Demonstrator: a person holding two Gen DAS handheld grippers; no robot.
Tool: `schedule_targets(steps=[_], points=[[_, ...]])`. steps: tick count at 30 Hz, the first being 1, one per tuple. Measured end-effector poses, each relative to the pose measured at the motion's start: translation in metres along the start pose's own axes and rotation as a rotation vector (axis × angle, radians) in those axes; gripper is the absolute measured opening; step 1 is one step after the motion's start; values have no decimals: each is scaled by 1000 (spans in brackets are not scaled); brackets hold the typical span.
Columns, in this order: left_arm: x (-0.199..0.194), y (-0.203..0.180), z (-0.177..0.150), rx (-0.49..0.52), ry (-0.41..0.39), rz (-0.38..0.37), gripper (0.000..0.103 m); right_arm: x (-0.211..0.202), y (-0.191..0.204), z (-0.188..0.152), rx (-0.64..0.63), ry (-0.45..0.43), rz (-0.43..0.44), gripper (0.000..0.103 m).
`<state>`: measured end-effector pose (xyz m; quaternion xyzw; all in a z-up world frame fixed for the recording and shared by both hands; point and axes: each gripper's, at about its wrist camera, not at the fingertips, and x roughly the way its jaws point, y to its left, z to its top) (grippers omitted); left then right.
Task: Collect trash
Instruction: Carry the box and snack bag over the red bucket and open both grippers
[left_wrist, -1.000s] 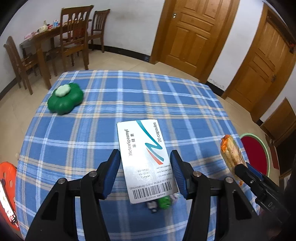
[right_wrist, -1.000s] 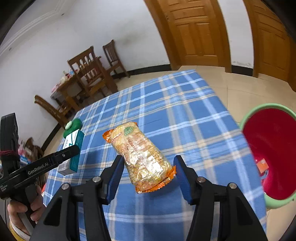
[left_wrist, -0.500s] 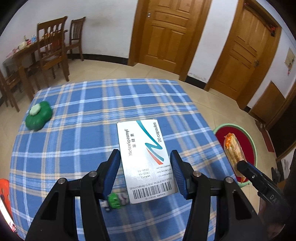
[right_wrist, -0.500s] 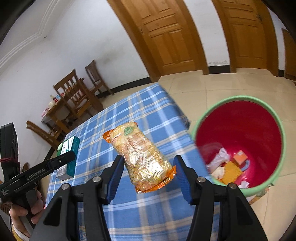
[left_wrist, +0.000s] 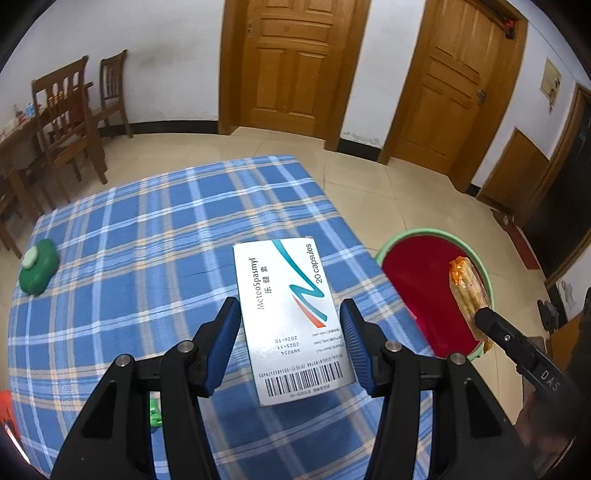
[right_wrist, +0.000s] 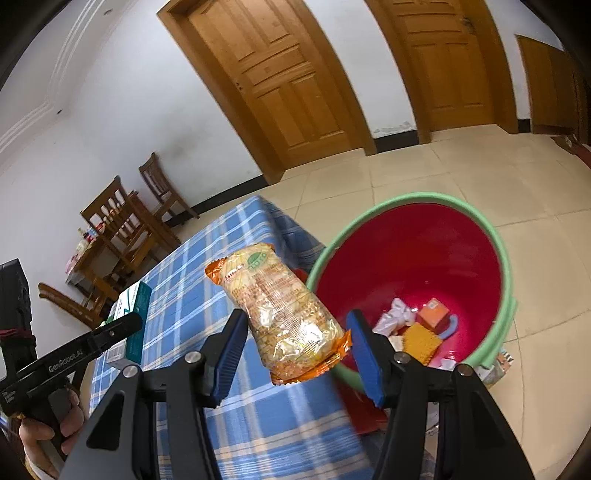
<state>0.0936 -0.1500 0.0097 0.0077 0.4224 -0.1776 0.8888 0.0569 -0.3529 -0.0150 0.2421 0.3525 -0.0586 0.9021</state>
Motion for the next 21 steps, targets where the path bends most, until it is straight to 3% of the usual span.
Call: schedule_targets(steps=[21], points=[[33,-65,6,126,49,-60,56,-2,-56,7,100,-8,-106,59]])
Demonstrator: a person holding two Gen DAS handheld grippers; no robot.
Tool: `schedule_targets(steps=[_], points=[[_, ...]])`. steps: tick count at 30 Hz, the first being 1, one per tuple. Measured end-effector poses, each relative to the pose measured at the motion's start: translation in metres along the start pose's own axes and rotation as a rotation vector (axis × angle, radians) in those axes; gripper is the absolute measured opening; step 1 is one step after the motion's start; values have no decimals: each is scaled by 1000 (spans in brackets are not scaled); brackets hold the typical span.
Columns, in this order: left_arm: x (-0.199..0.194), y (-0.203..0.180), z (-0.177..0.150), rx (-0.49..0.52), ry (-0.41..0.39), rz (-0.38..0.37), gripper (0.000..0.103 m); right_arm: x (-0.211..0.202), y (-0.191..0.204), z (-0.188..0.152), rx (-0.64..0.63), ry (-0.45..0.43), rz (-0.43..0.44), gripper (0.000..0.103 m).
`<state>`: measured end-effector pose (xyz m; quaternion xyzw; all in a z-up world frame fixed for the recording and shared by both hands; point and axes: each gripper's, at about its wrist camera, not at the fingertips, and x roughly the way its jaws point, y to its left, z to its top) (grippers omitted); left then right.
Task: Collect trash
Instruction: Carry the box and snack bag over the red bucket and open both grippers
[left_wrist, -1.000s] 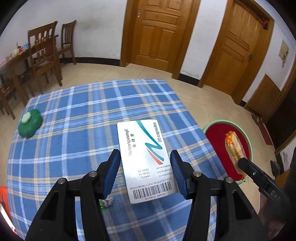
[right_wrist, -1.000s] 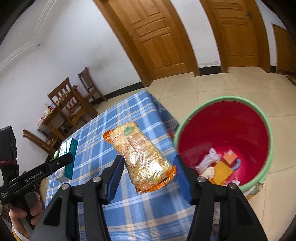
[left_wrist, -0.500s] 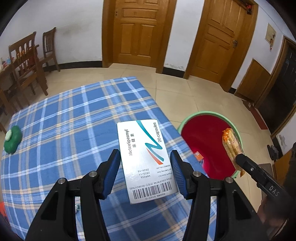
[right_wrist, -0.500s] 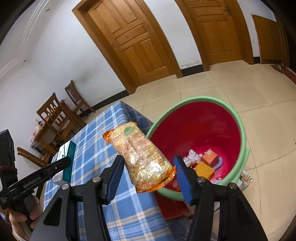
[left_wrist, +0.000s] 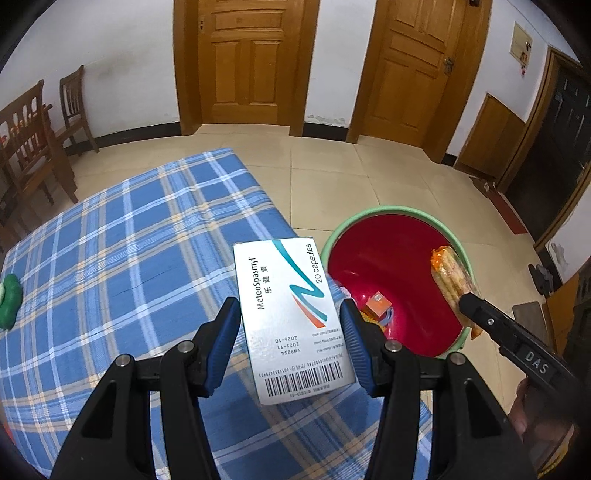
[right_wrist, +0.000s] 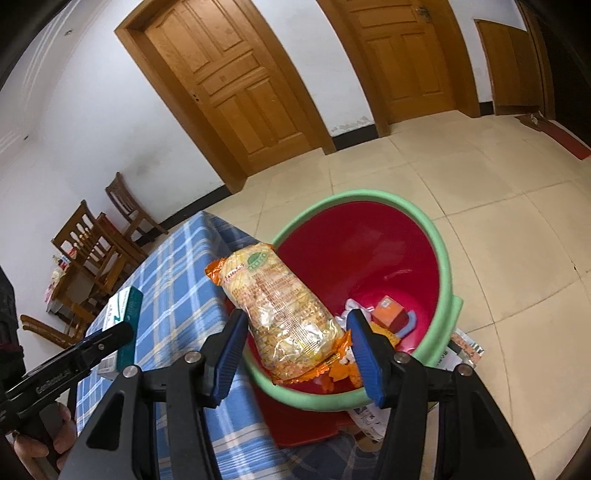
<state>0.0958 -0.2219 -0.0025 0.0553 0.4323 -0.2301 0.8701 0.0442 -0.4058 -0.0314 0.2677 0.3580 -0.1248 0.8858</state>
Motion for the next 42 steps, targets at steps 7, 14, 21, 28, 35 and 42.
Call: schedule_targets(steps=[7,14,21,28,35,42], points=[[15,-17,6,39,20,-11,56,12,-19,3,31,27,-37,59],[32,-34,11,74,43,-22,56,19,-32,5,50,38,-53,61],[48,-50,14,99,64,-35,56,15,-40,5,55,25,-61,61],[62,-65,16,121,85,-52,56,7,-43,4,45,6,-80,61],[62,-72,20,129,72,-68,67,5,-44,3,50,5,-71,62],[54,-67,20,111,59,-65,69,1,-43,2,52,4,-66,62]])
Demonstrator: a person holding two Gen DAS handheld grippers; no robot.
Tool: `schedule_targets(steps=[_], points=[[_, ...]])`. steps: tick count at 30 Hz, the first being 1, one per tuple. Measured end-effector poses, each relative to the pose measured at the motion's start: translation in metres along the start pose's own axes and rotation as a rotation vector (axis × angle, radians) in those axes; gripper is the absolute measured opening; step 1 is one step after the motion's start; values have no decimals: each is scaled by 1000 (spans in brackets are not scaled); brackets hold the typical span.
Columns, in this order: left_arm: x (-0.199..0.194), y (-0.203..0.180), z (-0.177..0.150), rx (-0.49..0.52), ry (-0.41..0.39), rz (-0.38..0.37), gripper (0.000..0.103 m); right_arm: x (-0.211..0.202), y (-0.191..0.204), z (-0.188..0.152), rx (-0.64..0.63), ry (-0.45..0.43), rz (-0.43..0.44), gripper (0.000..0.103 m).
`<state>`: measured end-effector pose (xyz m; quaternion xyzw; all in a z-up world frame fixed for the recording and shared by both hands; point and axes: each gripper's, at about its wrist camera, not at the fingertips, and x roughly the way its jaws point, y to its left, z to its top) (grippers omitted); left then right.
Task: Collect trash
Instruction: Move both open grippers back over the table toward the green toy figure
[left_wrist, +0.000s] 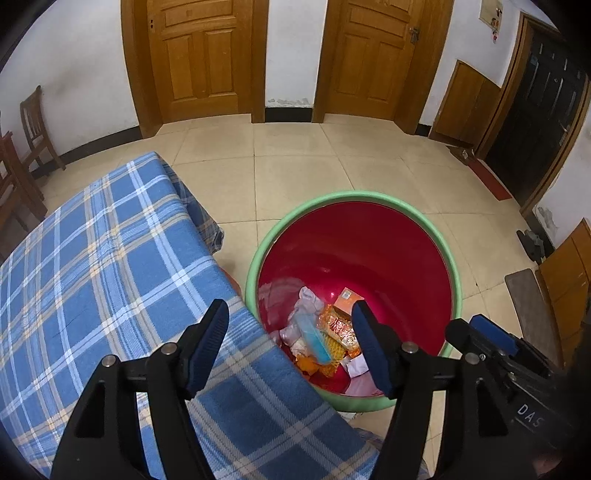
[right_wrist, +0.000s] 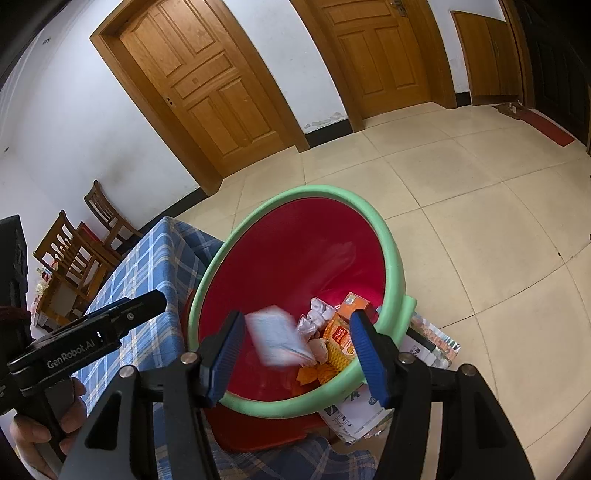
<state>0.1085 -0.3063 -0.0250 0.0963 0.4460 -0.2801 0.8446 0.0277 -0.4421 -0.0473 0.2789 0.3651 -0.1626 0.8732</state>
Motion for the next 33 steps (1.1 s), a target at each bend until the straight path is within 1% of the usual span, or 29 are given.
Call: schedule_targets(steps=[6,15,25,33], points=[[-11,12,-7,-35,-7,6,69,-6,6,-2,-9,-4,9,63],[-34,35,-23,-97,-19,32,70,-16,26,-6,-44,-10,36,64],[-63,69,-46,-178,-36,81,70,-26,58,-16,-99,-9,68,65],[-87,103,-71,-249,-49,125,71,-32,80,-29,-137,-3,96,66]])
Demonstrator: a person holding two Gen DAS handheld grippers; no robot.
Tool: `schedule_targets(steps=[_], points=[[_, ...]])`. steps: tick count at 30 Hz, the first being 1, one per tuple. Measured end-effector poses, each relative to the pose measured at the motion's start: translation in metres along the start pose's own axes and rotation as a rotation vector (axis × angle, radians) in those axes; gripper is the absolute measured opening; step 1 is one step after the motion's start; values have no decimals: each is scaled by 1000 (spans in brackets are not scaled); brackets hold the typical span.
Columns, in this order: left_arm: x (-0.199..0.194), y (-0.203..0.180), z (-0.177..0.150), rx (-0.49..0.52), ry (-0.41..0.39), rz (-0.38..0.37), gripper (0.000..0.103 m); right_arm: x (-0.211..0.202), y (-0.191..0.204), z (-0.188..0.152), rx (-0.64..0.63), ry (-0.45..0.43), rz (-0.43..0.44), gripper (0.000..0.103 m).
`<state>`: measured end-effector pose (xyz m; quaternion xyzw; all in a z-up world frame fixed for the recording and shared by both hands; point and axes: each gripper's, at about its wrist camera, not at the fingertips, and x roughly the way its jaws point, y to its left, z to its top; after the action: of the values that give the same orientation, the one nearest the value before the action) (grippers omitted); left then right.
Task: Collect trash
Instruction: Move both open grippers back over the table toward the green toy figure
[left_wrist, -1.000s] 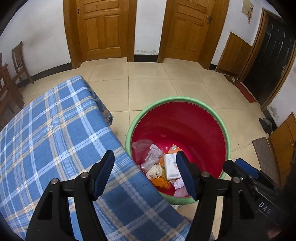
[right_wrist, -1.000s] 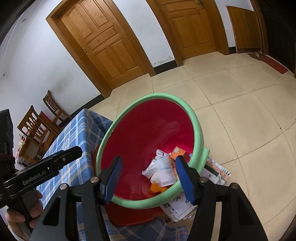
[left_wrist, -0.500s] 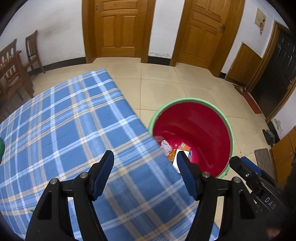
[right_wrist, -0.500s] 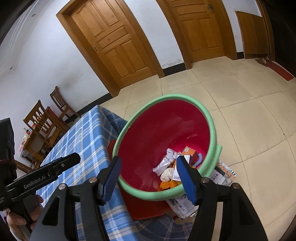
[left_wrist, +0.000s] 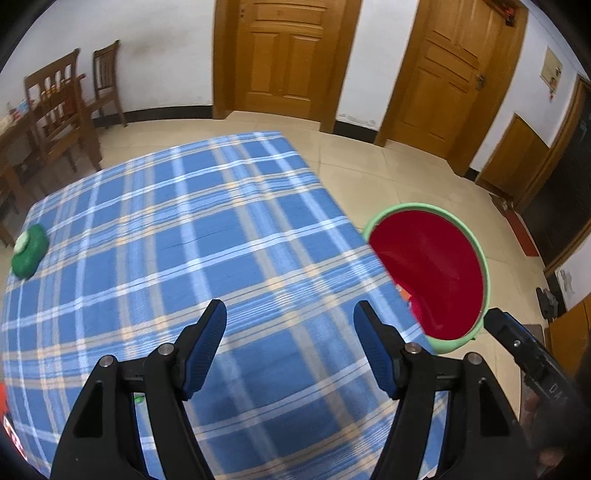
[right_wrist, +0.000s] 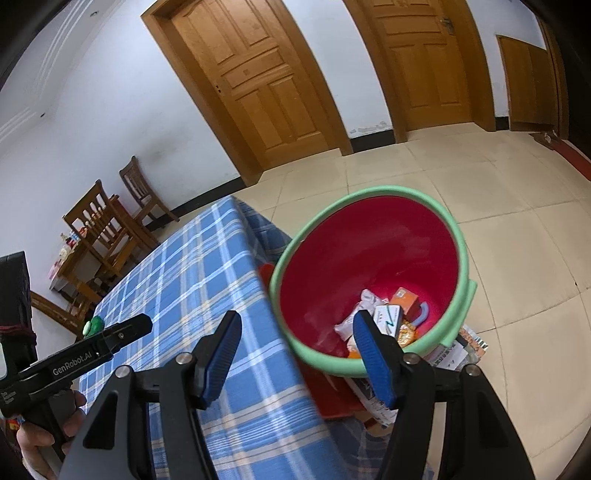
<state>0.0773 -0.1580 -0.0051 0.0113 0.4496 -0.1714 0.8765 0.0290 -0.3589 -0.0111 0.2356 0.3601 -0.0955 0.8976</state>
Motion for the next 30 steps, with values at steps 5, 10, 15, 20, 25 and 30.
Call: schedule_targets(steps=[5,10,15,20,25,30], points=[[-11,32,-10,-48,-9,42,72,-1,15,-8,-19,7,21,67],[-22,65,-21,-95,-12,99,73,3,30,-18,-39,24,43,67],[-29,95,-33,-144,-16,139,74,8,44,-27,-62,43,64,68],[-30,115,-45,-182,-8,163,74,13,58,-37,-88,65,78,68],[-26,128,-58,-205,12,175,74,16,67,-46,-102,89,91,69],[-23,137,-69,-219,29,173,74,18,75,-51,-113,104,102,69]])
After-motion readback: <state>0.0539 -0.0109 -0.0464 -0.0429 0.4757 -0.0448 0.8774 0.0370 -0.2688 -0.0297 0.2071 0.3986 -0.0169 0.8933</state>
